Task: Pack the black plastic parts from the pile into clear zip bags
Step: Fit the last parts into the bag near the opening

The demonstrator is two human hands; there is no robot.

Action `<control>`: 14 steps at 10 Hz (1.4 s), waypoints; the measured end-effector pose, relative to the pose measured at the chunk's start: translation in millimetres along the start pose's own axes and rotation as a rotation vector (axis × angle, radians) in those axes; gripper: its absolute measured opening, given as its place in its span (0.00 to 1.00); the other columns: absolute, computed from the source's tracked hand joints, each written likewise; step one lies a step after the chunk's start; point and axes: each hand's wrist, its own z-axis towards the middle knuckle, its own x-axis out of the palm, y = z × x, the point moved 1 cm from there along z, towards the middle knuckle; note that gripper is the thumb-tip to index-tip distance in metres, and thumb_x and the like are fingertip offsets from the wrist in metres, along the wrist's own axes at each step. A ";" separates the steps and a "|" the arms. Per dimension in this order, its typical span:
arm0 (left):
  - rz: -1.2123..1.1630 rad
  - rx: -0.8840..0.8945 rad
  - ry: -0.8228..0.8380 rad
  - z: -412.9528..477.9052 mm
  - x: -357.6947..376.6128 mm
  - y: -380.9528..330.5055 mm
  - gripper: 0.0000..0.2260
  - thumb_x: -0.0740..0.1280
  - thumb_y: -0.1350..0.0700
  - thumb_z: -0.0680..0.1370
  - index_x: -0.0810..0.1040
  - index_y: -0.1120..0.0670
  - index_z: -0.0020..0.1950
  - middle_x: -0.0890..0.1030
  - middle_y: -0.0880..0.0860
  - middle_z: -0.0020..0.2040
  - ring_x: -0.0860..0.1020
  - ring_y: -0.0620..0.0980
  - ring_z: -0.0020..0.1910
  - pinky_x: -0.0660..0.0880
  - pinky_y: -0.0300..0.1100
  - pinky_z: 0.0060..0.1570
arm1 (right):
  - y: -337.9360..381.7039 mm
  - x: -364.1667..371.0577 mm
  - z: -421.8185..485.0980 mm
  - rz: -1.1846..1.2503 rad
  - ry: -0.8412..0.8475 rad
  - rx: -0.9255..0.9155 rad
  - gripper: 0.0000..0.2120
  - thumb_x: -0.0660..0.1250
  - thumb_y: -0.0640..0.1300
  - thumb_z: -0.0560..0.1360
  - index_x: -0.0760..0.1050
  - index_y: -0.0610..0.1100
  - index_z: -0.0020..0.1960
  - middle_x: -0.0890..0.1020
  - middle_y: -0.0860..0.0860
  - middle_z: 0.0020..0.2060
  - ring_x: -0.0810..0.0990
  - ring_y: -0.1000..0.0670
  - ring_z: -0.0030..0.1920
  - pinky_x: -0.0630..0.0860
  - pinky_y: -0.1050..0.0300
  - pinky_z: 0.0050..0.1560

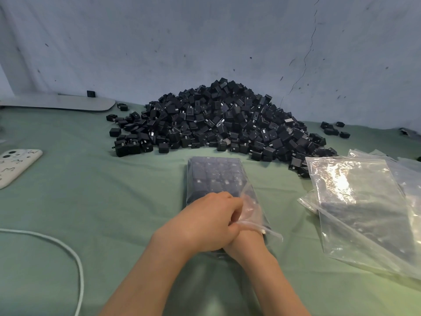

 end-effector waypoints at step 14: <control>-0.374 -0.493 -0.340 161.4 -13.9 135.8 0.17 0.57 0.58 0.79 0.70 0.55 0.68 0.68 0.55 0.69 0.71 0.56 0.64 0.68 0.46 0.63 | 25.5 -83.7 241.5 0.398 -0.138 0.237 0.23 0.59 0.45 0.77 0.67 0.59 0.70 0.64 0.44 0.71 0.60 0.41 0.71 0.56 0.44 0.72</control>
